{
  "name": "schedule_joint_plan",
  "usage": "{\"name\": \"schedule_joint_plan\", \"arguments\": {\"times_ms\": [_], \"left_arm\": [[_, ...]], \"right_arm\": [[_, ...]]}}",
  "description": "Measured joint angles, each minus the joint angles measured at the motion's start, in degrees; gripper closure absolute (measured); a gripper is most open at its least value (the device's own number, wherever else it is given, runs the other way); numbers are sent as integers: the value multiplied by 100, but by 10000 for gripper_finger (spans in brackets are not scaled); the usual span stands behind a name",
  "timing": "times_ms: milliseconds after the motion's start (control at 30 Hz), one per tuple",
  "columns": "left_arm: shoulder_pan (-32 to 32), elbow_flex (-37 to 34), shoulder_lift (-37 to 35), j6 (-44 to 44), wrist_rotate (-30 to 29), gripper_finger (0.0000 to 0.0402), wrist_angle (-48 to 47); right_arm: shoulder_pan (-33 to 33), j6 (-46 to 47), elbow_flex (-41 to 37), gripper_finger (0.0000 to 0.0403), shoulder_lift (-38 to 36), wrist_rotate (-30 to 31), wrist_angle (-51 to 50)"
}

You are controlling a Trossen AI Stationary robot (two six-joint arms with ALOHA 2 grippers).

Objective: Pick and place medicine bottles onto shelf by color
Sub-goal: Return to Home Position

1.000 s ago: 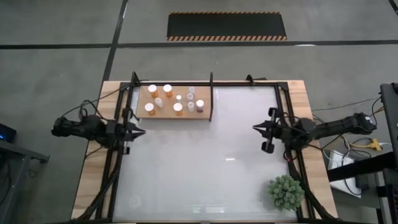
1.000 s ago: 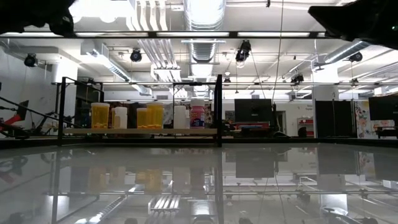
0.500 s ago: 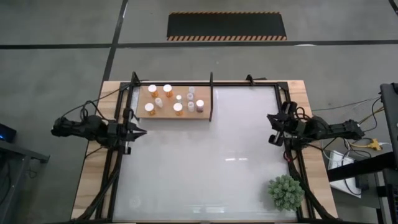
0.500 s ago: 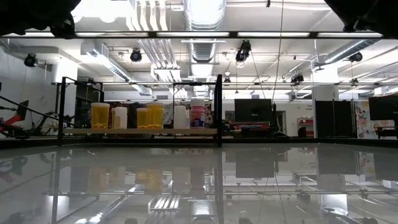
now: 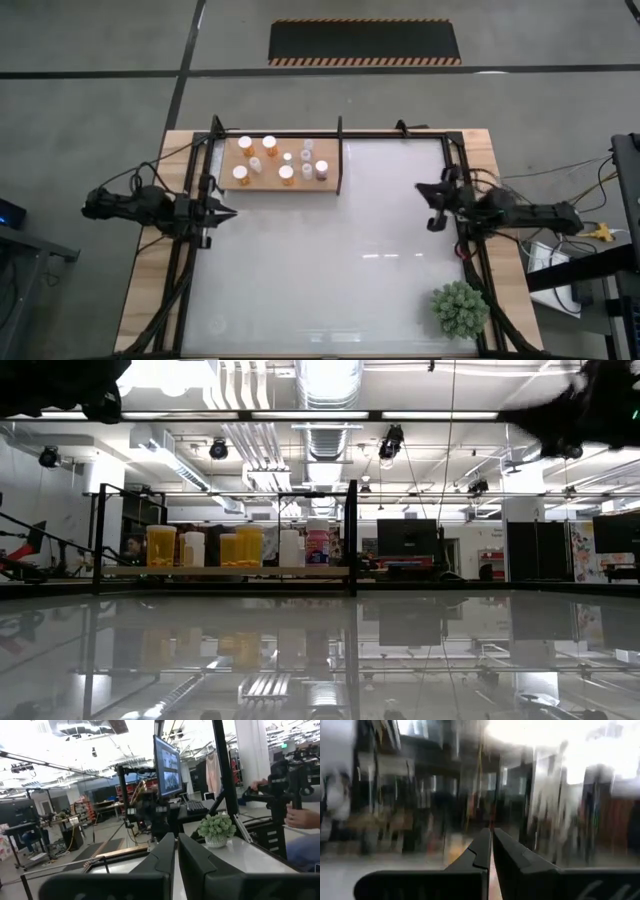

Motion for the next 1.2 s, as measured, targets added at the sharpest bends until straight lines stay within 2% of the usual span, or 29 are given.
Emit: {"name": "schedule_joint_plan", "arguments": {"times_ms": [33,100,167,233,333,500,800,1200], "left_arm": [[2,0,-2,0,2,396,1],[2,0,14,0,1,396,12],[2,0,18,1,4,396,-2],[1,0,20,1,1,396,7],[2,0,18,0,2,396,-4],[2,-4,18,0,2,396,5],[2,-9,46,0,2,396,4],[2,-11,50,2,4,396,2]], "right_arm": [[-143,316,-4,394,-4,-11,-466],[-428,776,-2,394,12,-196,-777],[-649,1045,-2,394,-7,-610,-1308],[-805,1149,-2,394,-8,-1045,-1685],[-912,1058,2,394,13,-1219,-1852],[-921,854,-2,394,-11,-1230,-1853],[-1020,1106,-4,394,2,-1195,-1801],[-1021,1100,-2,394,373,-1163,-1808]]}}
